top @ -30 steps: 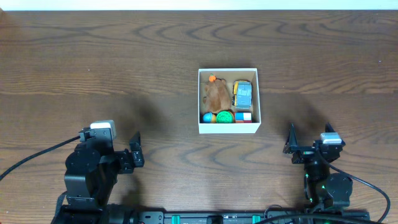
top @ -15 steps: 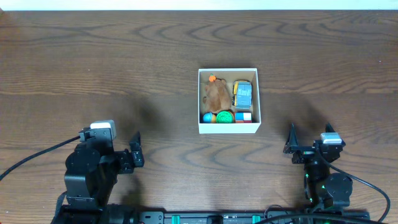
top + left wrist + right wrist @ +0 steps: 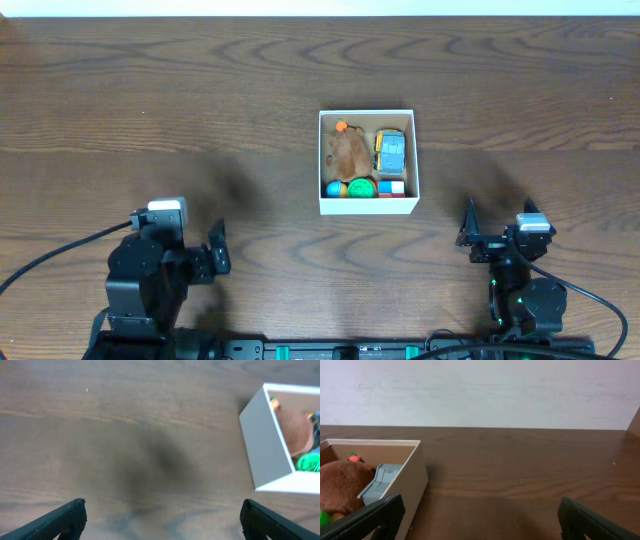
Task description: Pack container
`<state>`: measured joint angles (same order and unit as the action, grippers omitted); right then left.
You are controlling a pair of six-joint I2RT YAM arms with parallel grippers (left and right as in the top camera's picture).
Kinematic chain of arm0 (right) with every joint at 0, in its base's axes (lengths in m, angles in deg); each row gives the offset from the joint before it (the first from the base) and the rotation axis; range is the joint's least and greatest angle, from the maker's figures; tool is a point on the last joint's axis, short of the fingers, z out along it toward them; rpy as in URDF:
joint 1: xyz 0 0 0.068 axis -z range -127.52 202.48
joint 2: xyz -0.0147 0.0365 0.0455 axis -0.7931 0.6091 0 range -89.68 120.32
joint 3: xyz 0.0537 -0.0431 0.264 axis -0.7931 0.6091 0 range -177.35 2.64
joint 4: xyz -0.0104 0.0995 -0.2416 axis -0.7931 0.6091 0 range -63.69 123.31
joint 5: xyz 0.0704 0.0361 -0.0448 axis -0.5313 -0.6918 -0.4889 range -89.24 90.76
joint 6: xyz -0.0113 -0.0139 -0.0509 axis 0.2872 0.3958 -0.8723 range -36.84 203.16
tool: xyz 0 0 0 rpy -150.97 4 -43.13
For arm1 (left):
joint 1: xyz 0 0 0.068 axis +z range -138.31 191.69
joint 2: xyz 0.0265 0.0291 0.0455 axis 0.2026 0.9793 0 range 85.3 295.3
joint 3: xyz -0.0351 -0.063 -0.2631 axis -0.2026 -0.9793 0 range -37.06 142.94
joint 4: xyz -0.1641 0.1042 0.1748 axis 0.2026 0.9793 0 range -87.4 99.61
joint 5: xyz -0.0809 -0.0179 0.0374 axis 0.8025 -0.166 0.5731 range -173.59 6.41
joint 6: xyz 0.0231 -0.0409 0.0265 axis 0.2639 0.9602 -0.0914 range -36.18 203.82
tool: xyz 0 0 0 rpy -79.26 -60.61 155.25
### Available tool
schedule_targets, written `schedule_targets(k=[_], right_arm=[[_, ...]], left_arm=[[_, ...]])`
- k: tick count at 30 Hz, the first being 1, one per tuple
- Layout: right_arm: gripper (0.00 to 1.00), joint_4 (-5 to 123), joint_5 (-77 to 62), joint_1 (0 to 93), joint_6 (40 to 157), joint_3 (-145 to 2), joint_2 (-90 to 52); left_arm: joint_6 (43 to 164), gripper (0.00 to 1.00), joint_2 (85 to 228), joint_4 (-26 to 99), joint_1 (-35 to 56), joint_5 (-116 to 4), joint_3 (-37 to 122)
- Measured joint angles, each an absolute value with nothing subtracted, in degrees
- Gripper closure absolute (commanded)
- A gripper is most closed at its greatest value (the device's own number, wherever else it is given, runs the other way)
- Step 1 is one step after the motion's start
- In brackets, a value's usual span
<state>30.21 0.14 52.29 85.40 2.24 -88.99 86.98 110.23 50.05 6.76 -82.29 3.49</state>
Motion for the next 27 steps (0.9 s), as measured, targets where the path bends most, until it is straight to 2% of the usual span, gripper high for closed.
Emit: schedule_targets(k=[5, 11, 14, 21, 27], right_arm=[[0.01, 30.25, 0.14, 52.29, 85.4, 2.24, -88.99], [0.01, 30.25, 0.2, 52.29, 85.4, 2.24, -88.99], [0.01, 30.27, 0.23, 52.29, 85.4, 2.24, -88.99], [0.01, 30.3, 0.29, 52.29, 85.4, 2.24, -88.99], [0.01, 30.25, 0.31, 52.29, 85.4, 2.24, -88.99]], left_arm=[[86.59, 0.02, 103.78, 51.71, 6.78, -82.51, 1.07], [86.59, 0.02, 93.86, 47.27, 8.59, -82.53, -10.76], [86.56, 0.02, 91.22, 40.84, 9.75, -82.53, -16.48], [86.04, 0.02, 87.72, 16.82, 10.95, -82.53, -28.22], [85.25, 0.02, 86.19, 3.67, 11.3, -82.62, -35.78]])
